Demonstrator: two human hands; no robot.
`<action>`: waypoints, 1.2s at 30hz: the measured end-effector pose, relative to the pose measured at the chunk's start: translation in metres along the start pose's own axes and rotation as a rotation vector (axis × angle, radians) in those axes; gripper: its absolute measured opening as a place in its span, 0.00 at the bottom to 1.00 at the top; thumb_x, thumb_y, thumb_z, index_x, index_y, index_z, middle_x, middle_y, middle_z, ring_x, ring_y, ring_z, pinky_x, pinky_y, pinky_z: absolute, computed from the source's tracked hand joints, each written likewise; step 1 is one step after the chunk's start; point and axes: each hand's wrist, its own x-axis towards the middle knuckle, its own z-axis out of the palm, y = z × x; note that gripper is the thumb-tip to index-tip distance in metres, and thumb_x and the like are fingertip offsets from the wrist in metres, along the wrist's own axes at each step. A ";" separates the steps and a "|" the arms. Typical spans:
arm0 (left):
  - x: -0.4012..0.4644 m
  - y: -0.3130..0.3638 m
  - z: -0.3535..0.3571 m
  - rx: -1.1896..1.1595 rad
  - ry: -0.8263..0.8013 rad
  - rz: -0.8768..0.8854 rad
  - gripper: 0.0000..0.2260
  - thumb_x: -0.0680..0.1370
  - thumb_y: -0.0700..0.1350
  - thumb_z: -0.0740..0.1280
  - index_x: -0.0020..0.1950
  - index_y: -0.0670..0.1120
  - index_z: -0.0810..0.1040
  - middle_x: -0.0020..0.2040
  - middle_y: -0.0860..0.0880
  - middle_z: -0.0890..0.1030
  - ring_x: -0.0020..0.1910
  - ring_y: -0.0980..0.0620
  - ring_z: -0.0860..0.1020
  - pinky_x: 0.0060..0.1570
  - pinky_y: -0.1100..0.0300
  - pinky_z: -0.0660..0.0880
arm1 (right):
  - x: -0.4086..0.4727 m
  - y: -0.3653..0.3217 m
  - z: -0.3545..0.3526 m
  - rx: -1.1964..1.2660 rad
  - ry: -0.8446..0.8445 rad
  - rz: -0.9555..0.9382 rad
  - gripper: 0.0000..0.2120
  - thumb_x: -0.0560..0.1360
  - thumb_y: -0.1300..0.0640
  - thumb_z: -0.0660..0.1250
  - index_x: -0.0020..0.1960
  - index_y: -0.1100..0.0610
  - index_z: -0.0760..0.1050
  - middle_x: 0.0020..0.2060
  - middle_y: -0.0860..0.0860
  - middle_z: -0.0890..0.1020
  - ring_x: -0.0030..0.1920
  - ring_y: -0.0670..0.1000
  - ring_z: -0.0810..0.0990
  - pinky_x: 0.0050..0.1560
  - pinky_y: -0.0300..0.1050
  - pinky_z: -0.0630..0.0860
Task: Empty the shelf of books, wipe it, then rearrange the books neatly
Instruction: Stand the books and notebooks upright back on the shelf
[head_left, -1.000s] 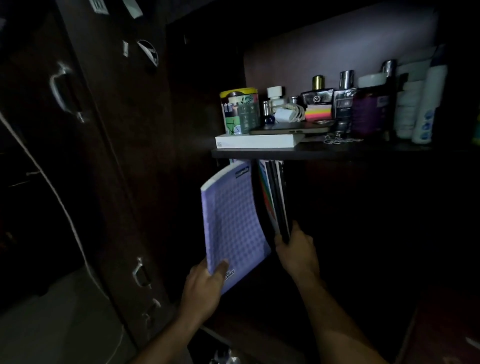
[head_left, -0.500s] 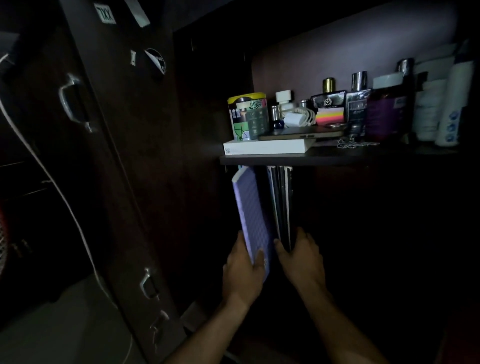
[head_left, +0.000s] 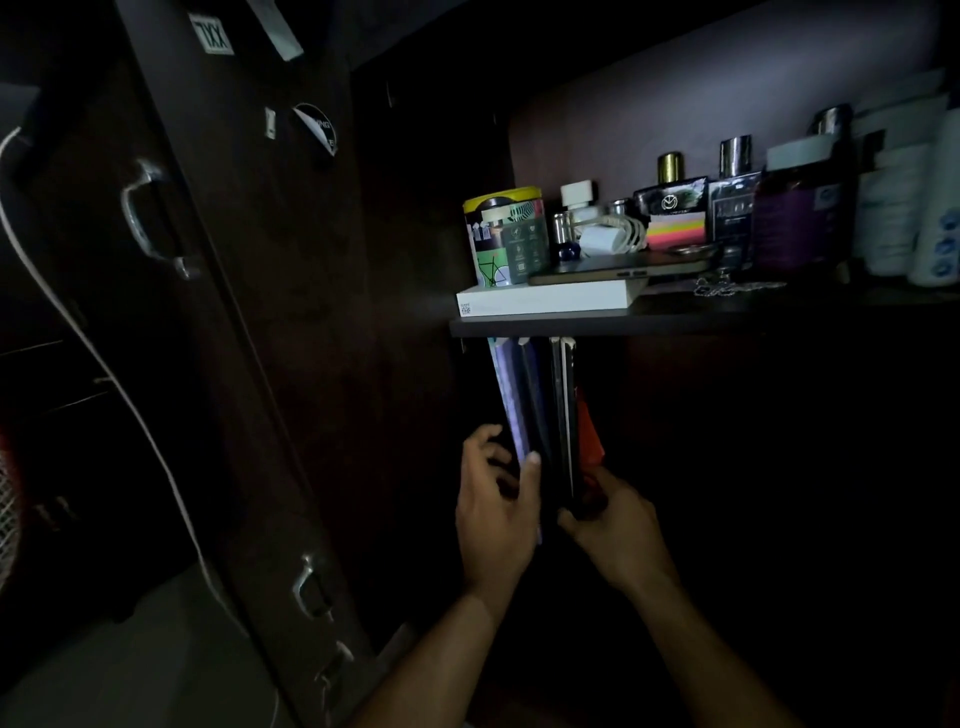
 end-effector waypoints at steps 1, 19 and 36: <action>-0.003 -0.001 -0.002 0.006 -0.009 0.060 0.19 0.80 0.53 0.69 0.69 0.58 0.68 0.52 0.58 0.76 0.48 0.58 0.79 0.48 0.62 0.78 | 0.001 0.002 0.001 -0.010 0.006 -0.021 0.22 0.71 0.55 0.77 0.64 0.49 0.78 0.53 0.49 0.84 0.51 0.47 0.83 0.50 0.37 0.77; 0.005 -0.016 0.021 0.130 -0.094 0.028 0.14 0.80 0.44 0.69 0.60 0.59 0.70 0.46 0.57 0.76 0.45 0.60 0.77 0.45 0.60 0.76 | 0.010 0.019 0.010 -0.125 -0.045 -0.133 0.16 0.75 0.69 0.66 0.49 0.47 0.75 0.42 0.43 0.83 0.42 0.39 0.80 0.41 0.23 0.69; -0.031 0.006 0.001 0.258 -0.339 0.140 0.22 0.82 0.39 0.62 0.76 0.46 0.69 0.68 0.50 0.68 0.58 0.50 0.77 0.55 0.53 0.79 | -0.086 -0.014 -0.024 -0.519 -0.300 -0.106 0.26 0.76 0.68 0.58 0.73 0.57 0.71 0.70 0.53 0.73 0.70 0.54 0.71 0.72 0.46 0.66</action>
